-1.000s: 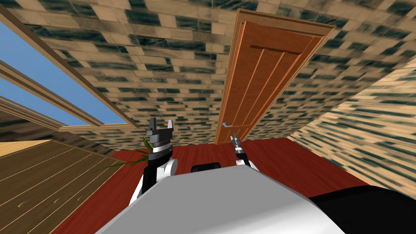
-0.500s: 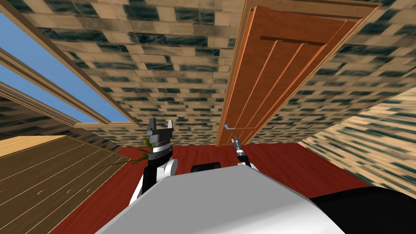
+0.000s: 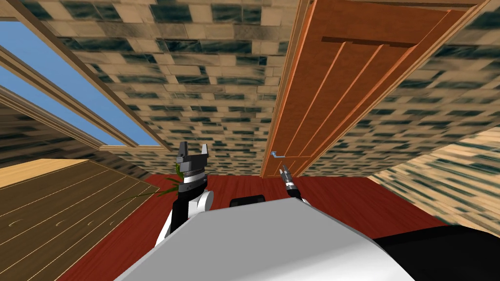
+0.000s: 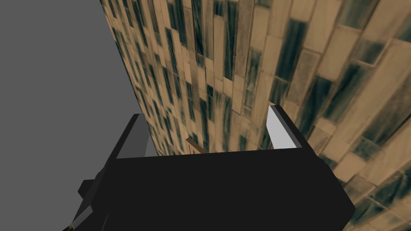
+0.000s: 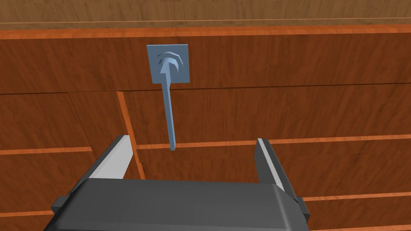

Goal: Pull the door open

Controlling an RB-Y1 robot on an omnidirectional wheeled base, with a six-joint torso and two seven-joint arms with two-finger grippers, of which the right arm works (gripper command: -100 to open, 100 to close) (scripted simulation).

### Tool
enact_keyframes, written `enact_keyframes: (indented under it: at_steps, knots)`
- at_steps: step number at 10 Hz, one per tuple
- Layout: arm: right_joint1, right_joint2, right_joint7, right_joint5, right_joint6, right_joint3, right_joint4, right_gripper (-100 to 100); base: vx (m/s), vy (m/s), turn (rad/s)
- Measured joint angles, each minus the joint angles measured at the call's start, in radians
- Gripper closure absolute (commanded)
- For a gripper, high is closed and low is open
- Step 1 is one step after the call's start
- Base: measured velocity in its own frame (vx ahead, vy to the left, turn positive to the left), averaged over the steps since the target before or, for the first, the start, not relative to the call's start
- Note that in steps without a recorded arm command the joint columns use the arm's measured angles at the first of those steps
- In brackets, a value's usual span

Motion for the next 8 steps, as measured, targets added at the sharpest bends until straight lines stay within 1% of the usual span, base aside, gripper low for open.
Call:
enact_keyframes:
  at_steps: [1,2,3,5,6,8]
  knots:
    - [-0.004,-0.005,-0.003,-0.002,-0.004,-0.001,0.020,-100,0.074,-0.049,0.085]
    - [-0.012,-0.013,-0.008,-0.004,-0.013,-0.002,0.053,-100,0.086,-0.048,0.058]
    - [-0.022,-0.015,-0.009,-0.005,-0.023,-0.003,0.083,-100,0.089,-0.050,0.081]
    - [-0.025,-0.024,-0.014,-0.008,-0.034,-0.004,0.120,-100,0.070,-0.047,0.056]
    - [-0.034,-0.028,-0.016,-0.009,-0.040,-0.004,0.143,-100,0.080,-0.058,0.069]
    - [-0.041,-0.035,-0.020,-0.011,-0.058,-0.005,0.190,-100,0.063,-0.046,0.045]
